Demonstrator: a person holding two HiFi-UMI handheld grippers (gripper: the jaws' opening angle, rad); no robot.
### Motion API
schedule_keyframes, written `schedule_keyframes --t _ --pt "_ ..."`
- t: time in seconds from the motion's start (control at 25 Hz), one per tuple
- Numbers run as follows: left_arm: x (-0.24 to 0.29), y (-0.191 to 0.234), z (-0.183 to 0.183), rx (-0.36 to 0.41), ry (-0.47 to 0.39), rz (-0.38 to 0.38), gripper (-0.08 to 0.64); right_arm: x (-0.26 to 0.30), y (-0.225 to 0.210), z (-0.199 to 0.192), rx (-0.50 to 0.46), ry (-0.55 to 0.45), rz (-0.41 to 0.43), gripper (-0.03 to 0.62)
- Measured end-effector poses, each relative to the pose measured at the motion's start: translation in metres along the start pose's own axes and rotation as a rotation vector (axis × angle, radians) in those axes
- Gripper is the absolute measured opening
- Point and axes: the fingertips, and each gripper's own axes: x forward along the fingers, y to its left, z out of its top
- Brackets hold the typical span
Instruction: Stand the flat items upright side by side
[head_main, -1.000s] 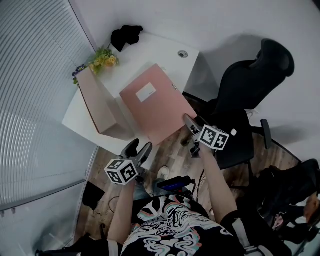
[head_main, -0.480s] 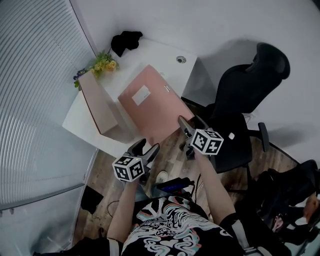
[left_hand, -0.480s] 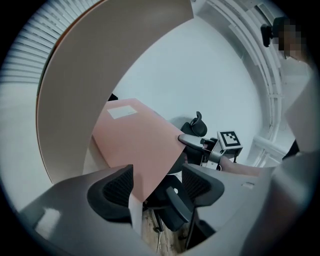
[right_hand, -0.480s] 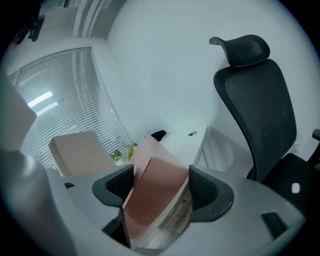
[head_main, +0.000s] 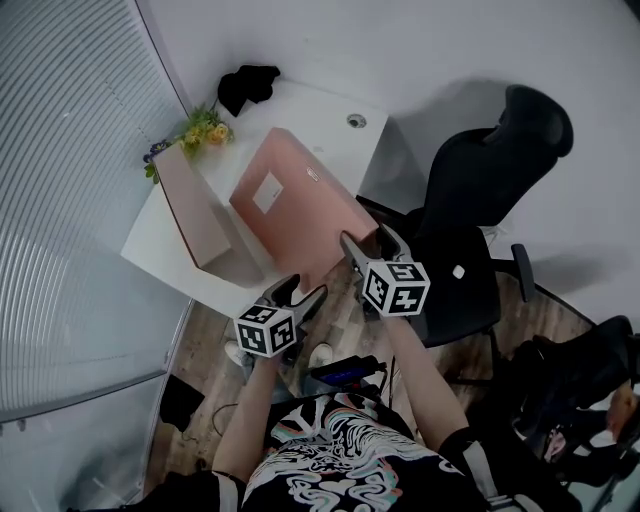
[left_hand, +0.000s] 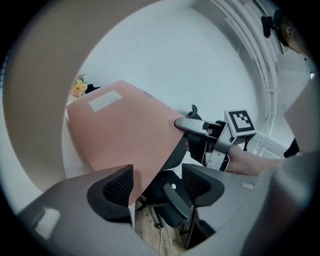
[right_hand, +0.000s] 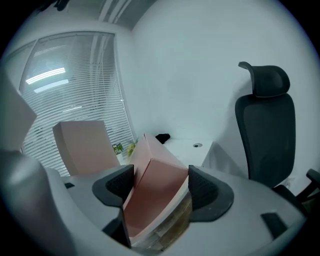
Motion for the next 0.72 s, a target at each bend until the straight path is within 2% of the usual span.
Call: schedule_keyframes --t 0.2,0.48,0.6,0.72 --pt "0.003 -0.009 0.011 0.003 -0.045 -0.035 0.293 -0.005 0.016 0.006 -0.068 0.003 -0.019 0.337" --pt "0.008 -0.013 0.014 0.030 -0.037 -0.033 0.293 -0.007 0.038 0.015 -0.196 0.000 -0.041 0.333" --pt "0.011 -0.018 0.020 0.000 -0.069 -0.054 0.293 -0.008 0.046 0.019 -0.193 -0.009 -0.026 0.318" --pt "0.015 -0.021 0.019 0.031 -0.055 -0.039 0.293 -0.010 0.054 0.022 -0.198 -0.016 -0.017 0.311"
